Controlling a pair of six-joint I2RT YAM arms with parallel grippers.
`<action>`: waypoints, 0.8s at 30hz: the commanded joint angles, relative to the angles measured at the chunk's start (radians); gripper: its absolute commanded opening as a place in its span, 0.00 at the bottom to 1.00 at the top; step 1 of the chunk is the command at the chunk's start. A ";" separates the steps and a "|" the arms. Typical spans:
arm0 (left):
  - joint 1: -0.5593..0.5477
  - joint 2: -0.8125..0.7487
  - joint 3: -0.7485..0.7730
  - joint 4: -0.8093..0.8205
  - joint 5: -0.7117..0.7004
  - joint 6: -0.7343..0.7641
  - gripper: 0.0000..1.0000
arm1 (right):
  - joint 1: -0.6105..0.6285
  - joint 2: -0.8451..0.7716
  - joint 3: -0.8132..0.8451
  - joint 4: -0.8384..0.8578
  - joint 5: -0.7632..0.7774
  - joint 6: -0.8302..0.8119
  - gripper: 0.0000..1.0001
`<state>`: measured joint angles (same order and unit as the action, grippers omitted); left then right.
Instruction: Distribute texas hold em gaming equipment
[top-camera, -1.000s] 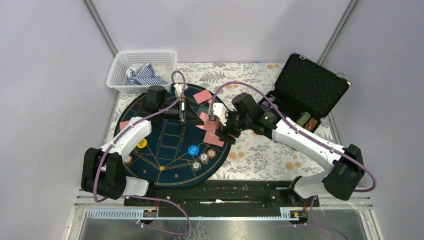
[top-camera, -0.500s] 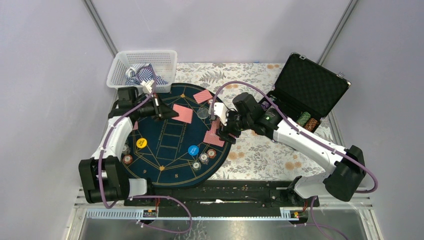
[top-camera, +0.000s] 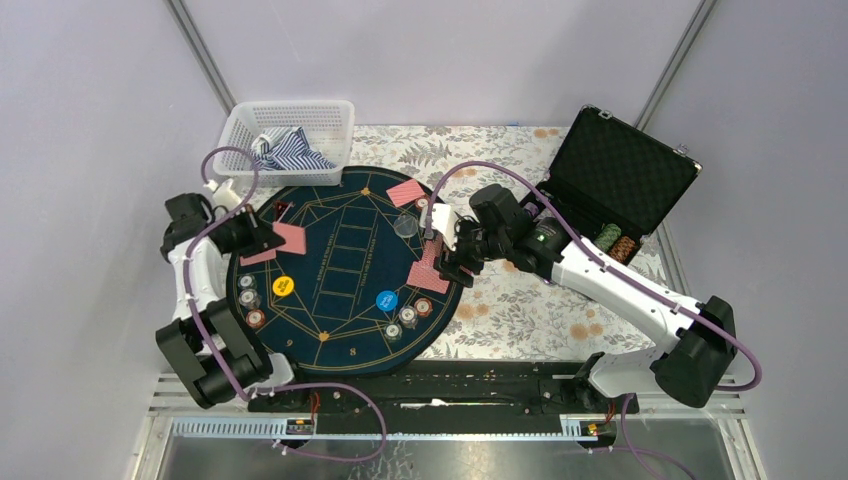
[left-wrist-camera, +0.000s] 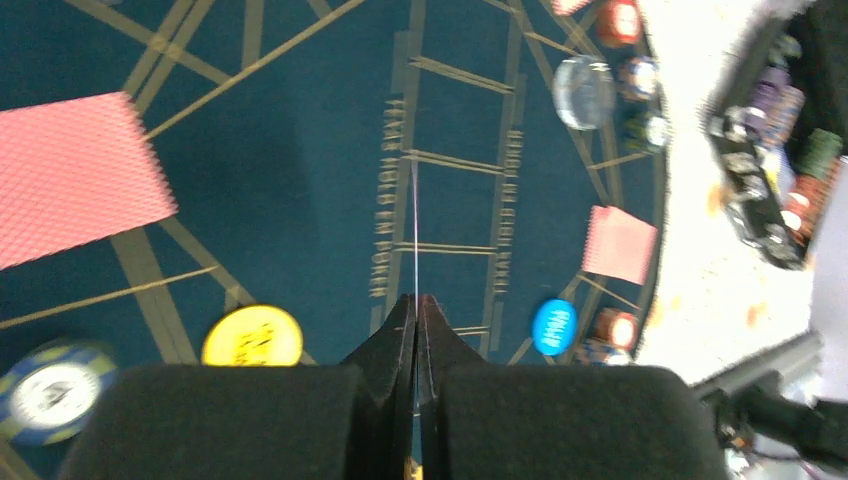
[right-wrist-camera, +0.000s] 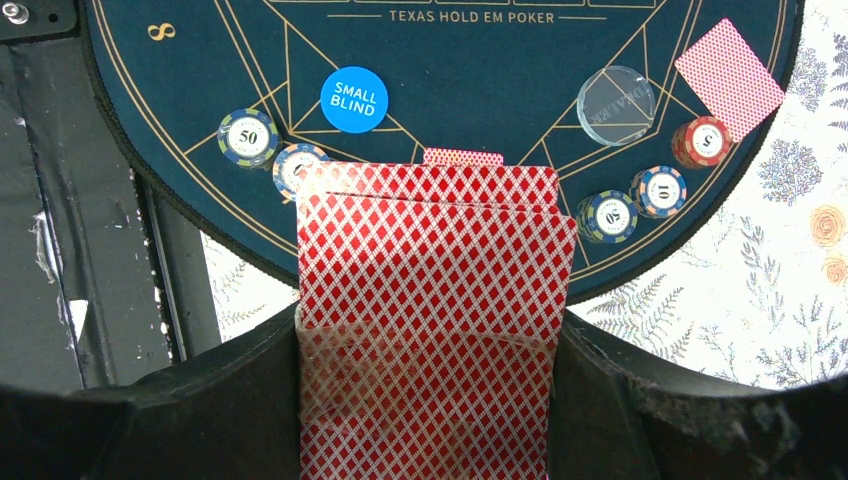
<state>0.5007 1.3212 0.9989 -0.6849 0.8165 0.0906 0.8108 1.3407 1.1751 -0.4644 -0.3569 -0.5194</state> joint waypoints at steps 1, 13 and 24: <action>0.115 0.001 -0.044 0.078 -0.129 0.111 0.00 | 0.009 -0.032 0.026 0.037 -0.010 -0.004 0.16; 0.235 0.205 -0.006 0.275 -0.036 0.117 0.01 | 0.009 -0.006 0.040 0.027 -0.016 0.002 0.15; 0.243 0.378 0.054 0.362 -0.171 0.101 0.05 | 0.010 0.012 0.037 0.027 -0.005 -0.003 0.15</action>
<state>0.7357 1.6833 1.0096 -0.3981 0.7143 0.1844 0.8108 1.3544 1.1751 -0.4664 -0.3573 -0.5190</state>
